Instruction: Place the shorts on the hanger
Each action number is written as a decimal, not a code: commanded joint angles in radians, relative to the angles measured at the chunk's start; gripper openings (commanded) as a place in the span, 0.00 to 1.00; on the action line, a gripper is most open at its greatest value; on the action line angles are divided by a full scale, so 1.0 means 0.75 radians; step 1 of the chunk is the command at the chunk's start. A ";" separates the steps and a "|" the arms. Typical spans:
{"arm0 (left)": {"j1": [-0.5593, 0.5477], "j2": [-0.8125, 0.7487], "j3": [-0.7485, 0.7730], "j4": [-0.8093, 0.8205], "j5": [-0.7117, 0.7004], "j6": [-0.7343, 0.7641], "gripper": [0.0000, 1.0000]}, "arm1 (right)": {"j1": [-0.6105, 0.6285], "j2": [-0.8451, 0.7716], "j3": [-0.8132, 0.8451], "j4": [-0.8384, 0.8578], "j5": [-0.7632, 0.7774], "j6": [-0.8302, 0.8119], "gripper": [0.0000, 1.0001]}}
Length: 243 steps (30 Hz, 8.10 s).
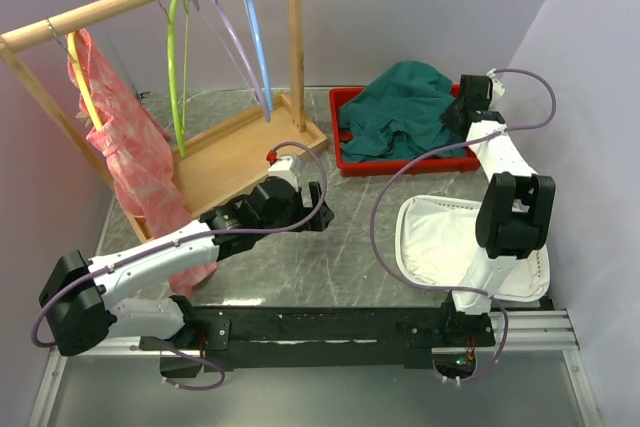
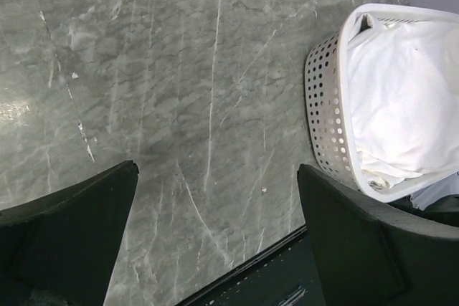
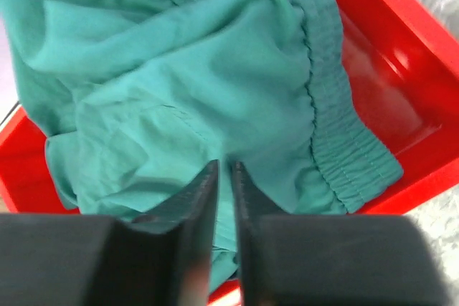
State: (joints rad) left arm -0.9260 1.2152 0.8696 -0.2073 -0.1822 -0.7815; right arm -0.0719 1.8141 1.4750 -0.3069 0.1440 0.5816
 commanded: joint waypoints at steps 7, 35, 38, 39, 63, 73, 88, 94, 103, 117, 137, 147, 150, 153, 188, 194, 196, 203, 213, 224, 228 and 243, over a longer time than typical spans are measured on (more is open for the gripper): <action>0.024 -0.117 0.086 -0.069 -0.078 0.058 1.00 | 0.090 -0.251 0.134 -0.026 0.082 -0.090 0.10; 0.042 -0.158 0.094 -0.096 -0.052 0.064 0.99 | 0.047 -0.195 -0.091 0.244 -0.102 -0.078 0.00; 0.046 -0.174 0.094 -0.108 -0.058 0.068 0.99 | 0.088 -0.334 -0.067 0.207 -0.082 -0.086 0.00; 0.048 -0.186 0.096 -0.114 -0.062 0.070 1.00 | 0.138 -0.397 -0.038 0.184 -0.075 -0.090 0.00; 0.057 -0.481 0.115 -0.270 -0.121 0.093 0.97 | 1.217 -0.946 0.118 0.019 0.338 -0.281 0.00; 0.055 -0.559 0.001 -0.323 -0.078 0.085 0.97 | 1.200 -0.538 -0.032 0.051 0.095 -0.100 0.00; -0.037 0.044 0.276 -0.390 -0.331 0.054 0.98 | 1.002 -0.868 -0.481 -0.053 0.088 -0.092 0.62; -0.058 -0.014 0.175 -0.544 -0.516 -0.032 0.97 | 1.118 -1.018 -0.719 -0.106 0.098 -0.143 0.65; -0.058 -0.194 -0.183 -0.452 -0.332 -0.206 0.98 | 1.229 -1.020 -0.854 -0.190 0.158 -0.250 0.66; -0.058 -0.048 -0.257 -0.272 -0.383 -0.247 0.92 | 1.460 -0.793 -0.754 -0.368 0.354 -0.190 0.75; -0.046 -0.049 -0.161 -0.488 -0.649 -0.386 0.07 | 1.597 -0.455 -0.721 -0.499 0.501 -0.072 0.60; -0.005 -0.227 -0.076 -0.595 -0.618 -0.308 0.02 | 1.536 -0.443 -0.680 -0.442 0.460 -0.115 0.27; 0.003 -0.262 -0.047 -0.613 -0.604 -0.281 0.01 | 1.534 -0.435 -0.666 -0.462 0.461 -0.141 0.46; 0.012 -0.281 -0.026 -0.628 -0.588 -0.263 0.01 | 1.538 -0.429 -0.700 -0.425 0.383 -0.162 0.60; 0.065 -0.336 0.767 -0.871 -0.373 0.191 0.01 | 1.292 -0.961 0.243 -0.435 0.761 -0.309 0.00; 0.067 -0.303 1.059 -0.916 -0.244 0.291 0.01 | 1.360 -0.838 0.661 -0.468 0.700 -0.387 0.00; 0.067 -0.291 1.131 -0.947 -0.266 0.289 0.01 | 1.370 -0.785 0.737 -0.485 0.663 -0.393 0.00; 0.067 -0.217 1.223 -1.075 -0.456 0.255 0.01 | 1.525 -0.580 1.042 -0.544 0.831 -0.470 0.00; 0.069 -0.254 1.234 -1.061 -0.504 0.273 0.01 | 1.583 -0.548 0.885 -0.376 0.996 -0.557 0.00; 0.069 -0.301 0.835 -0.888 -0.261 0.169 0.01 | 0.982 -0.802 0.133 -0.405 0.381 -0.176 0.00; 0.071 -0.295 0.347 -0.614 -0.095 0.067 0.01 | 0.912 -0.879 -0.253 -0.335 0.330 -0.109 0.00; 0.067 -0.407 0.204 -0.558 -0.031 0.185 0.71 | 0.822 -0.807 -0.584 -0.174 0.103 -0.092 0.00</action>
State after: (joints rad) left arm -0.8772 1.0088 0.8757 -0.5903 -0.2272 -0.7170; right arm 0.5491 1.2312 1.0069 -0.5171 0.2481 0.5091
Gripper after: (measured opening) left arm 0.653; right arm 0.058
